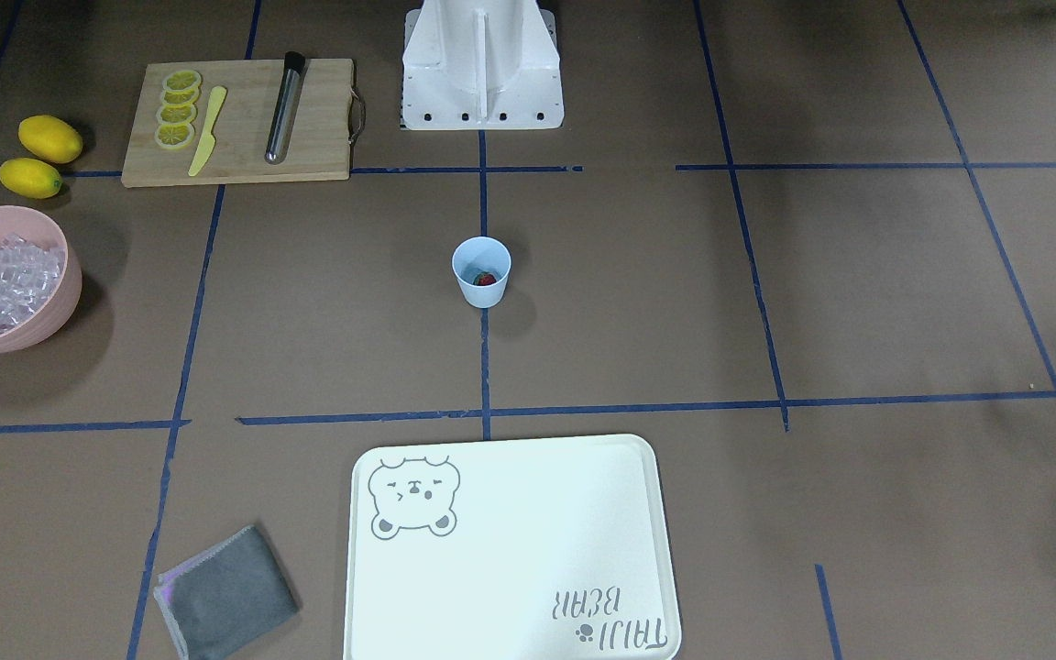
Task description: Put ice and strawberries in cup
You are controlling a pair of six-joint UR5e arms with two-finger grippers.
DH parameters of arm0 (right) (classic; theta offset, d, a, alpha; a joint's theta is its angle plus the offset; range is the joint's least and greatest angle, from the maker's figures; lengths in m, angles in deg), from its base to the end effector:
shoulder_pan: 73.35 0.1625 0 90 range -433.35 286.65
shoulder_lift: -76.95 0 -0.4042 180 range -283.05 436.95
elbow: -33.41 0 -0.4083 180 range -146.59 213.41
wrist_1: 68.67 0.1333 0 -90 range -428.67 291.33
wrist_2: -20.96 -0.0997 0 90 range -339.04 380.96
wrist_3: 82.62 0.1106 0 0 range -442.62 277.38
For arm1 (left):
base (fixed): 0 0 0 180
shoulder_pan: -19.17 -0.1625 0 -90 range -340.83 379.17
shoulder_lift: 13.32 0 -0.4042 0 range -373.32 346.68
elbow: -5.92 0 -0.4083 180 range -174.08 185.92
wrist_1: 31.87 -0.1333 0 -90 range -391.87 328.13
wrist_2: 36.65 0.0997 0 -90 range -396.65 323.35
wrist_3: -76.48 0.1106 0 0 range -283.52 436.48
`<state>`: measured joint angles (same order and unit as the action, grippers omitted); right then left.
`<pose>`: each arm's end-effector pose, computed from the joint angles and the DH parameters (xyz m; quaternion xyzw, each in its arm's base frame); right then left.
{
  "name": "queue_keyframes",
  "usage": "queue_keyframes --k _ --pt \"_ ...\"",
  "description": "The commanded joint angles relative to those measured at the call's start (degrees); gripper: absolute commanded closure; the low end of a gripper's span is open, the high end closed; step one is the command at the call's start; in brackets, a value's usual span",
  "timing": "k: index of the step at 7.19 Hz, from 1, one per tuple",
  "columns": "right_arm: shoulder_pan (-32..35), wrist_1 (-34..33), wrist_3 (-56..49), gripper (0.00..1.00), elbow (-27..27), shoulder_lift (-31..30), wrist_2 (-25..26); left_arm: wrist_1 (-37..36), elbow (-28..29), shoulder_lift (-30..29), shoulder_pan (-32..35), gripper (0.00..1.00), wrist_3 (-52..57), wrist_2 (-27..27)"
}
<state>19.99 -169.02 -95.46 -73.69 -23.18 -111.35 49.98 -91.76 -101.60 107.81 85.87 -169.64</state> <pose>0.0837 -0.4247 0.5984 0.0235 -0.3610 -0.0666 0.9299 -0.0462 -0.4917 0.6088 0.0079 0.3667 0.0802 0.9268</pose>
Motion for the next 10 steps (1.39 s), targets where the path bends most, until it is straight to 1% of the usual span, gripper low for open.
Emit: queue_keyframes --k 1,3,10 --pt "0.0 5.8 0.4 0.00 0.5 -0.8 0.1 0.0 0.1 0.0 0.0 0.00 0.0 0.1" --pt "0.0 5.7 2.2 0.00 0.5 -0.7 0.4 0.0 0.1 0.0 0.0 0.00 0.0 0.1" --pt "0.0 5.7 2.2 0.00 0.5 -0.7 0.4 -0.1 -0.1 0.0 0.0 0.00 -0.1 0.0"
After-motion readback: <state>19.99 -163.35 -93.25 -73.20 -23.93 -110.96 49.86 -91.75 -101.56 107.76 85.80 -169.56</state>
